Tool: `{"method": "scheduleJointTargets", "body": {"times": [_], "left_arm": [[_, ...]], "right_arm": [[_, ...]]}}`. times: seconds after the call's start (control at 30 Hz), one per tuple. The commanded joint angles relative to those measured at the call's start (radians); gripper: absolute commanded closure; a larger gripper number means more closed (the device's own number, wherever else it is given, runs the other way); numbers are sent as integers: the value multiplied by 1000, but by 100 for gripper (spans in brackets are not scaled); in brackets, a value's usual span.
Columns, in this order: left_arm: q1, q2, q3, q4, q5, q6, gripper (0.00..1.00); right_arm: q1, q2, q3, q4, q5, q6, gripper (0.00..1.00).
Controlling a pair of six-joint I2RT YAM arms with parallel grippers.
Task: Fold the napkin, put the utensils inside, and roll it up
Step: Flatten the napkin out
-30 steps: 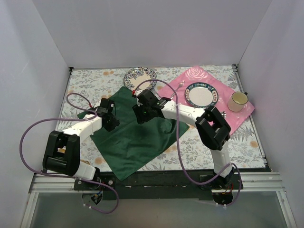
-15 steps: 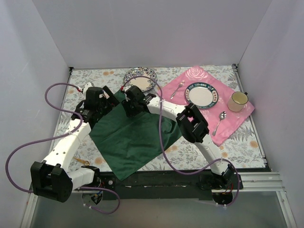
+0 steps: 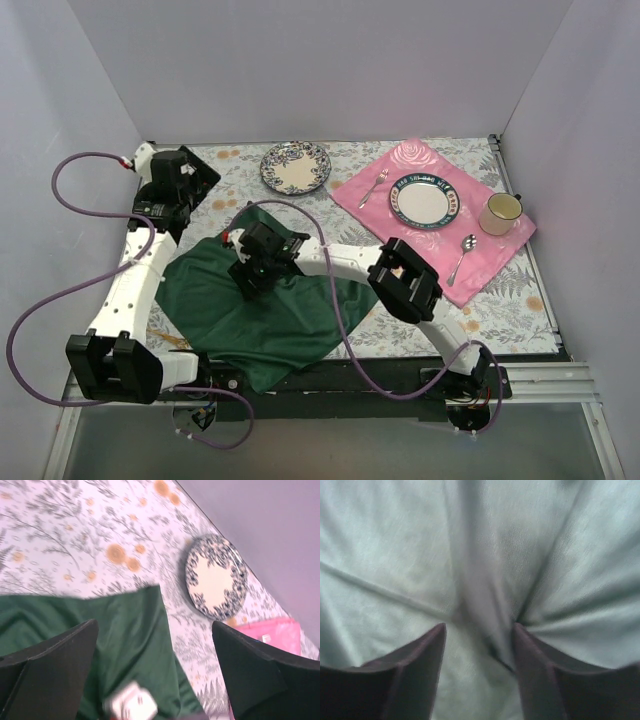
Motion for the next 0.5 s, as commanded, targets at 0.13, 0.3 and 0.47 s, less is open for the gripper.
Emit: {"method": "scheduleJointTargets", "body": {"times": [0.13, 0.3, 0.47], "left_arm": [[112, 83, -6, 40, 242, 55, 2], [89, 320, 30, 92, 573, 141, 2], [1, 508, 136, 87, 533, 187, 2]], "right_arm": [[-68, -360, -219, 30, 58, -18, 17], [-199, -453, -277, -22, 113, -21, 16], [-361, -433, -297, -31, 18, -26, 17]]}}
